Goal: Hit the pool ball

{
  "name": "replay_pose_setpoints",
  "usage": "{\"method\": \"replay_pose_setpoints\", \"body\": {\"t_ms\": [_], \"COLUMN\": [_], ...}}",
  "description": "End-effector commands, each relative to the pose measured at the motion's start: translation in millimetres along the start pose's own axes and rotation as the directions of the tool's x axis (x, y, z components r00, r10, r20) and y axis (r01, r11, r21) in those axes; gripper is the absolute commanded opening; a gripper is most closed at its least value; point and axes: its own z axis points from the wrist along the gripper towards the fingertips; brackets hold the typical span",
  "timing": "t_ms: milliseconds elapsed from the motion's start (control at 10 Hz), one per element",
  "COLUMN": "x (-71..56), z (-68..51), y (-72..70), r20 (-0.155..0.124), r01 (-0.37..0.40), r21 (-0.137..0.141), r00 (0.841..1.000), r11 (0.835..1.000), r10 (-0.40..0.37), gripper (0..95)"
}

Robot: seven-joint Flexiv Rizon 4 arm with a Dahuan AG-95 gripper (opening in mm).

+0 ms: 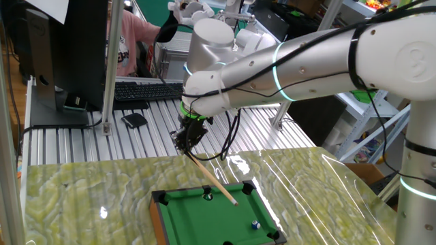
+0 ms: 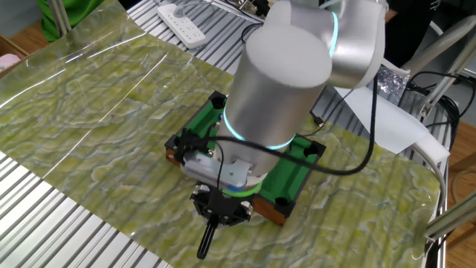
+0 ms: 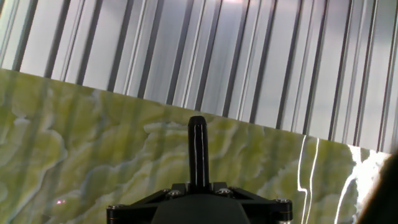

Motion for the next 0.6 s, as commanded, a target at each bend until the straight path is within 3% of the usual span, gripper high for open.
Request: {"method": "replay_pose_setpoints", "body": {"t_ms": [100,600], "x": [0.8,5.3], "z": [-3.1,-14.1], "y": [2.2,11.4], "r20": [0.002,0.038], "r01": [-0.003,-0.013], "r21": [0.002,0.004], "r00": [1.0,0.999], "r11": [1.0,1.0], "r10": [0.003,0.013], "gripper": [0.0,0.0]}}
